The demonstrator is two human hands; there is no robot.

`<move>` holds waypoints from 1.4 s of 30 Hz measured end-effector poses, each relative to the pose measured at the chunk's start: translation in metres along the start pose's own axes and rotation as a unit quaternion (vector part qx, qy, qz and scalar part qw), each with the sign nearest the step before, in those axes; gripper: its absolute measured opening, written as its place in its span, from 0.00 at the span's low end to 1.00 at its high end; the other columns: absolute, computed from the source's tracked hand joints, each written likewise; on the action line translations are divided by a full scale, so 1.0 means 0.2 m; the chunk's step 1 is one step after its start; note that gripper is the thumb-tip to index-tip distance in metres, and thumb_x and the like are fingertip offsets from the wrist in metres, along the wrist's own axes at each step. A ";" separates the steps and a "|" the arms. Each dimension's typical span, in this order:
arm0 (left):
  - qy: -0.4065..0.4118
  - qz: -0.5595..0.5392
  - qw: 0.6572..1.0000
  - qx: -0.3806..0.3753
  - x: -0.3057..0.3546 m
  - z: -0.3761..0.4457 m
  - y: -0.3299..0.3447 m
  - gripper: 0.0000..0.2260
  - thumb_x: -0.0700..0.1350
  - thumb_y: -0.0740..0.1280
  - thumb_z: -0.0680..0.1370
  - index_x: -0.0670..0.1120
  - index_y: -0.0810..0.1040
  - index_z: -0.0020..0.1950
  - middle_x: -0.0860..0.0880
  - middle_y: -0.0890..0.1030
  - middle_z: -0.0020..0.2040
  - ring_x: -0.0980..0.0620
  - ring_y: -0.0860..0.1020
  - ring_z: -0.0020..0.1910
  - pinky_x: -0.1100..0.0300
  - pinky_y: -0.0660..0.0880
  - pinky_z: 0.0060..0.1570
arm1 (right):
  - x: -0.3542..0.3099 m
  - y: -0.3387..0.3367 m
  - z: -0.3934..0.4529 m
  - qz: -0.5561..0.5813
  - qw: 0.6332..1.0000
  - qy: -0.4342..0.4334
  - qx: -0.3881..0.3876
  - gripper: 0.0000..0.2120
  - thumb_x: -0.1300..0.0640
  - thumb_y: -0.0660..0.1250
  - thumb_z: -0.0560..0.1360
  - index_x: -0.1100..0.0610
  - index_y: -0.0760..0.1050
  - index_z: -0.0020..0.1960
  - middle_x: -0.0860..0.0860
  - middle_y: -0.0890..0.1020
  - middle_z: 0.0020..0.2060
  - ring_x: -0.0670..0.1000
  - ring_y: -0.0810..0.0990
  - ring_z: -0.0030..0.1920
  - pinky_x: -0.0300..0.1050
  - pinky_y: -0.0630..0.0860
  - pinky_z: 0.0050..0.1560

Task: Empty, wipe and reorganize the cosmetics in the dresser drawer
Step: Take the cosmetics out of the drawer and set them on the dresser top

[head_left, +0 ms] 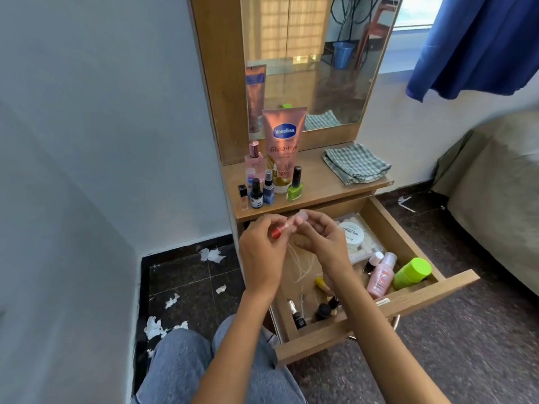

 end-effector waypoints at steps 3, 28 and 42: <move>0.063 0.091 0.994 0.004 -0.02 0.01 0.00 0.14 0.45 0.67 0.78 0.46 0.77 0.64 0.50 0.82 0.56 0.56 0.79 0.55 0.55 0.76 0.55 | -0.05 0.03 0.07 -0.051 0.996 -0.055 0.054 0.10 0.58 0.73 0.73 0.58 0.80 0.53 0.55 0.85 0.44 0.56 0.84 0.46 0.52 0.81 0.46; 0.038 0.450 0.862 -0.231 -0.10 -0.03 0.09 0.30 0.52 0.50 0.83 0.43 0.35 0.76 0.46 0.33 0.76 0.50 0.32 0.73 0.51 0.28 0.67 | -0.10 0.22 0.26 -0.371 0.887 -0.211 0.175 0.12 0.55 0.74 0.72 0.58 0.79 0.52 0.50 0.82 0.47 0.47 0.83 0.42 0.46 0.82 0.43; 0.040 0.443 0.866 -0.230 -0.09 -0.03 0.09 0.31 0.52 0.52 0.83 0.44 0.36 0.77 0.46 0.34 0.76 0.51 0.34 0.74 0.51 0.29 0.67 | -0.07 0.22 0.24 -0.423 0.866 -0.209 0.167 0.08 0.60 0.72 0.72 0.59 0.77 0.50 0.50 0.80 0.48 0.48 0.81 0.40 0.29 0.65 0.35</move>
Point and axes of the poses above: each hand's wrist, its own z-axis towards the middle knuckle, its own y-axis out of the palm, x = y × z, the point moved 2 cm from there along z, towards the middle knuckle
